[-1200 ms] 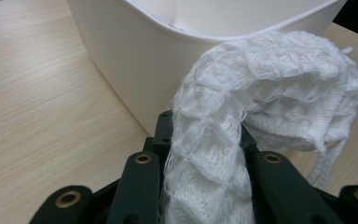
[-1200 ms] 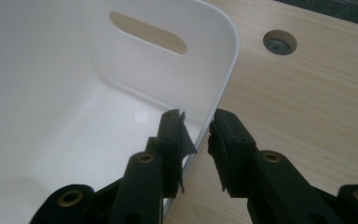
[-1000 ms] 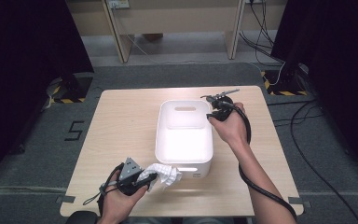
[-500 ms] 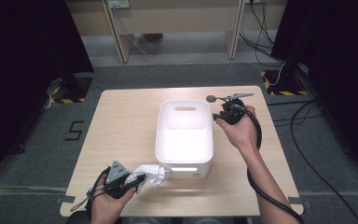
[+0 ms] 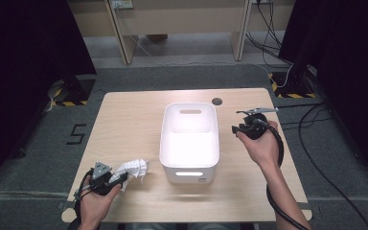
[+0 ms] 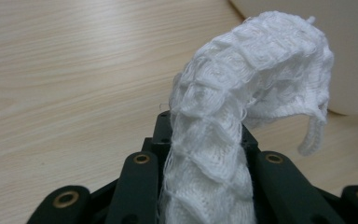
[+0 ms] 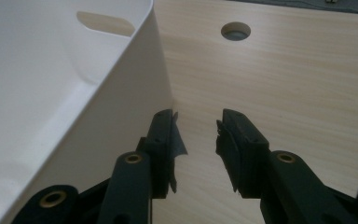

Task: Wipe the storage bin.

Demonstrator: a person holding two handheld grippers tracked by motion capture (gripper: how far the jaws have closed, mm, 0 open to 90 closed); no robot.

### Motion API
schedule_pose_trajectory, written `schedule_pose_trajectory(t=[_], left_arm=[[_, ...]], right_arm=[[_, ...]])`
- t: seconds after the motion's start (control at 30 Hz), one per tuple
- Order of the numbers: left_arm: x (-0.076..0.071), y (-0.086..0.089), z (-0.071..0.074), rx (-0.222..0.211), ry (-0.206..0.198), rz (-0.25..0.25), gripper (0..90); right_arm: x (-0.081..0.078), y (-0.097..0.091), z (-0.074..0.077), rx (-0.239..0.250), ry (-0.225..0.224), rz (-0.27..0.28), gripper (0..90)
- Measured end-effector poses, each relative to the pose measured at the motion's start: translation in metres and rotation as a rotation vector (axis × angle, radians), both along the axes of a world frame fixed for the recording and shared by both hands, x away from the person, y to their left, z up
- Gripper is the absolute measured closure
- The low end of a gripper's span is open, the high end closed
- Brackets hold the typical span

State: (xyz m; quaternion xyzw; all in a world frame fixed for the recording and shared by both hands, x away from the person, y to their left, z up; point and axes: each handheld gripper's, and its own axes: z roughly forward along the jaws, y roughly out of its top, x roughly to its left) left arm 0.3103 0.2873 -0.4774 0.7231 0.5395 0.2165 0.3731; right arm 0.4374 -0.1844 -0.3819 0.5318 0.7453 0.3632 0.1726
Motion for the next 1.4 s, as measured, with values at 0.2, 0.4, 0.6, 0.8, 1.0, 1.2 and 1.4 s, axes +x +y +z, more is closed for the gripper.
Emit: schedule_pose_trajectory(t=[0.2,0.4,0.6,0.8,1.0,1.2,1.4], left_arm=[[0.013,0.006,-0.011,0.019,0.021,0.034,69.0],[0.021,0.006,-0.02,0.031,0.032,0.048,67.6],[0.027,0.007,-0.024,0.033,0.05,0.045,64.0],[0.029,0.007,-0.027,0.034,0.06,0.033,59.7],[0.03,0.006,-0.028,0.045,0.039,0.0,48.3],[0.026,0.005,-0.026,0.071,-0.004,-0.033,37.6],[0.02,0.005,-0.019,0.076,-0.042,-0.054,33.7]], right_arm=[[-0.01,-0.009,-0.021,-0.003,0.024,-0.011,64.9],[-0.017,-0.018,-0.037,-0.008,0.046,-0.015,64.6],[-0.024,-0.024,-0.046,-0.005,0.053,-0.019,64.4],[-0.029,-0.026,-0.053,-0.008,0.058,-0.019,64.4],[-0.032,-0.026,-0.059,-0.01,0.065,-0.016,63.7],[-0.035,-0.028,-0.062,-0.01,0.068,-0.016,63.1],[-0.039,-0.03,-0.065,-0.014,0.058,-0.014,61.3]])
